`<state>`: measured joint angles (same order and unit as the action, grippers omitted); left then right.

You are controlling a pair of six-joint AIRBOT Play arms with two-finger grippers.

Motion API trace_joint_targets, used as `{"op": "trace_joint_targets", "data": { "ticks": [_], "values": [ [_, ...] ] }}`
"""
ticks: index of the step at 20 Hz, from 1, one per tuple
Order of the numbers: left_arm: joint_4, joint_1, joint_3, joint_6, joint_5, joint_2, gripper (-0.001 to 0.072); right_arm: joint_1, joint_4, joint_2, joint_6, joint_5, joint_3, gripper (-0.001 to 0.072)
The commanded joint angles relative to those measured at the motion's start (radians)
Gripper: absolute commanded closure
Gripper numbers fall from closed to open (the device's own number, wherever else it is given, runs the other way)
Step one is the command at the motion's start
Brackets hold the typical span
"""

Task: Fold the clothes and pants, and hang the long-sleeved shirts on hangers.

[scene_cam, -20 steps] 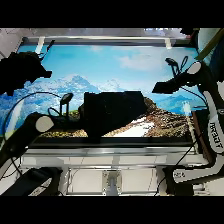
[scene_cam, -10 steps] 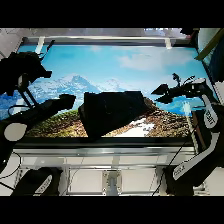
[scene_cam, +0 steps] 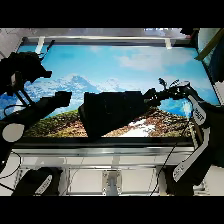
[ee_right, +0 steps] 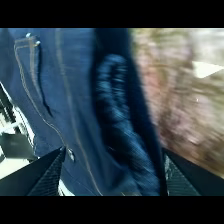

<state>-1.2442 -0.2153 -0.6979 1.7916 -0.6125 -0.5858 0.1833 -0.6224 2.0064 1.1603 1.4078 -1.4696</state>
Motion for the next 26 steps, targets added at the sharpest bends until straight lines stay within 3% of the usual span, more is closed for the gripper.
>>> {"op": "trace_joint_targets", "data": {
  "ticks": [1, 4, 5, 6, 7, 13, 17, 20, 26],
  "values": [
    [-0.002, 0.001, 0.0, 0.0, 0.003, 0.001, 0.001, -0.083, -0.031, 0.006, -0.002, -0.031, 0.001, 0.0053],
    [-0.002, 0.001, 0.001, 0.0, 0.003, 0.001, 0.001, -0.134, -0.04, 0.005, -0.002, -0.029, 0.001, 0.0081],
    [-0.002, 0.001, 0.001, 0.0, 0.003, 0.001, 0.0009, -0.142, -0.037, 0.003, -0.002, -0.024, 0.0, 0.0209],
    [-0.002, 0.001, 0.001, 0.0, 0.003, 0.001, 0.0009, -0.146, -0.032, -0.001, -0.002, -0.005, -0.005, 0.0451],
    [-0.002, 0.001, 0.001, 0.0, 0.003, 0.001, 0.001, -0.145, -0.031, -0.004, -0.002, 0.024, -0.019, 0.0645],
    [-0.002, 0.001, 0.001, 0.0, 0.003, 0.001, 0.001, -0.033, -0.045, -0.143, 0.072, 0.18, -0.223, 0.0668],
    [-0.004, 0.001, 0.001, 0.0, 0.003, 0.001, 0.001, 0.167, -0.212, -0.341, 0.138, 0.257, -0.315, 0.067],
    [-0.005, 0.001, 0.001, 0.0, 0.003, 0.001, 0.001, 0.39, -0.312, -0.466, 0.158, 0.364, -0.315, 0.0671],
    [-0.005, 0.001, 0.001, 0.0, 0.003, 0.001, 0.001, 0.979, -0.308, -0.643, 0.185, 0.357, -0.315, 0.0672]
  ]
}}
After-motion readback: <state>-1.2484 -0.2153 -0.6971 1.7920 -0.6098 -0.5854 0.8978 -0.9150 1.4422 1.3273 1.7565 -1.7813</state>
